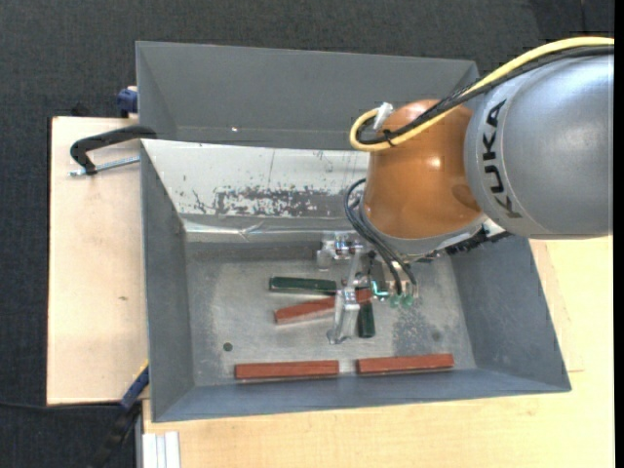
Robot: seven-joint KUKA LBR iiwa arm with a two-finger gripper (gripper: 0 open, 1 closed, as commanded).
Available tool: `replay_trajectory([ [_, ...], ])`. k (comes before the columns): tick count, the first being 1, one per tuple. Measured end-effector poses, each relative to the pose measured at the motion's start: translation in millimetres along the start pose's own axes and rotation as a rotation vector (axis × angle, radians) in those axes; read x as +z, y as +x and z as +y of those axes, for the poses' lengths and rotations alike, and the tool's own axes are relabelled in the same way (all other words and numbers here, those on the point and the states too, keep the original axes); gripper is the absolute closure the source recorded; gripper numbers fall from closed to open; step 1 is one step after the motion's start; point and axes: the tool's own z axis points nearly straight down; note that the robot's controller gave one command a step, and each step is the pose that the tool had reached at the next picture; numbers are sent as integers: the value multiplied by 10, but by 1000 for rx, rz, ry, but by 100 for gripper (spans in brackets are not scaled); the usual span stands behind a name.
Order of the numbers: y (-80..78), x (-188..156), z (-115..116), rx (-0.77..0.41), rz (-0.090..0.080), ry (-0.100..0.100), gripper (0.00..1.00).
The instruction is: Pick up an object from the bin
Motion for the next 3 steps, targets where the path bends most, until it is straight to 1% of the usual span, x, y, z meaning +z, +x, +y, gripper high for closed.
replay_trajectory([
  [1, -12, -37, -5, 1, -7, -1, 0],
  [2, -277, 420, -226, -135, -14, 1, 0],
  [3, -328, 956, -28, -316, -14, 0, 100],
])
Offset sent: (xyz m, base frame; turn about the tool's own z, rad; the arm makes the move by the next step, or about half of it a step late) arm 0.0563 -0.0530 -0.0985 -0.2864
